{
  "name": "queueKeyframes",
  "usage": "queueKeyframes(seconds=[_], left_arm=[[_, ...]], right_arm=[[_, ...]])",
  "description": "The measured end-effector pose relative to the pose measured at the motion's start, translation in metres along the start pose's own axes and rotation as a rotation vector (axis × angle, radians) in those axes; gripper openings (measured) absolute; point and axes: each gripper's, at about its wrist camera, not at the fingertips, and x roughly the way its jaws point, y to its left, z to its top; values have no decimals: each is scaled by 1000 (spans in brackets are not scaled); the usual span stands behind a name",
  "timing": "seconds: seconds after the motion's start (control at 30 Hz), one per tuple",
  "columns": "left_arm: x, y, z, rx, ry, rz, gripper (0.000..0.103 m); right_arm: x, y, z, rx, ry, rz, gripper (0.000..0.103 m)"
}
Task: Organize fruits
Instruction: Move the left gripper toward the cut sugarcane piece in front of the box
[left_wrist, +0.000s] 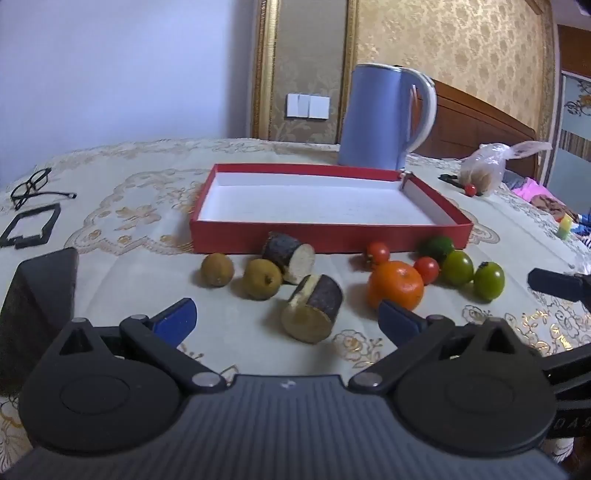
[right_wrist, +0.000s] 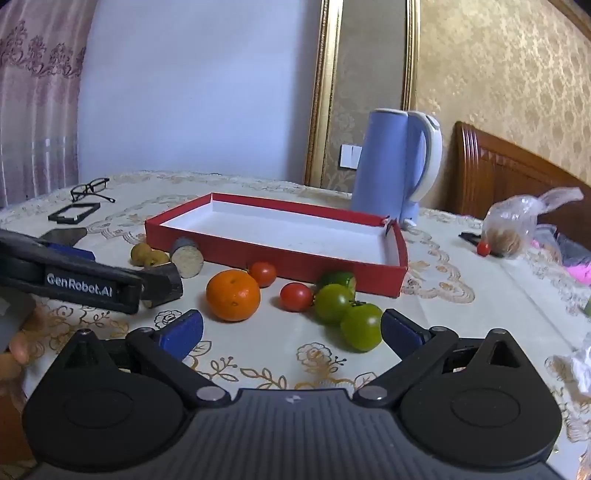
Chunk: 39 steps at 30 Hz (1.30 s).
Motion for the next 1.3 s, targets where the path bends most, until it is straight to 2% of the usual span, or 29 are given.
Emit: queueKeyframes(seconds=[0.17,0.3,0.43,0.73,0.9,0.97,1.03,1.1,1.13,1.3], left_arm=[[3,-12,1,52,-16,7,103],[8,-9,2,51,10,16,102],[12,-4,2,43,29,30,95],[18,-8,1,65,49,34,95],[22,-8,1,53,70,2,83],[23,-9,1,50,78,-3,69],[23,-10,1,54,73,2,60],[21,-9,1,46,71,-26,48],[21,-9,2,40,69,-41,36],[19,-10,2,38,65,-52,34]], right_arm=[[2,2,-2,-6,9,-10,103],[2,2,-2,-3,10,-24,103],[0,0,-1,20,-3,-32,103],[-1,-4,-1,49,-30,-25,103],[-1,-3,-2,44,-26,-23,103],[-1,-3,-2,43,-23,-24,103],[0,-3,-2,41,-20,-24,103],[0,-3,-3,39,-19,-24,103],[0,-3,-3,40,-19,-24,103],[1,-3,-3,42,-18,-23,103]])
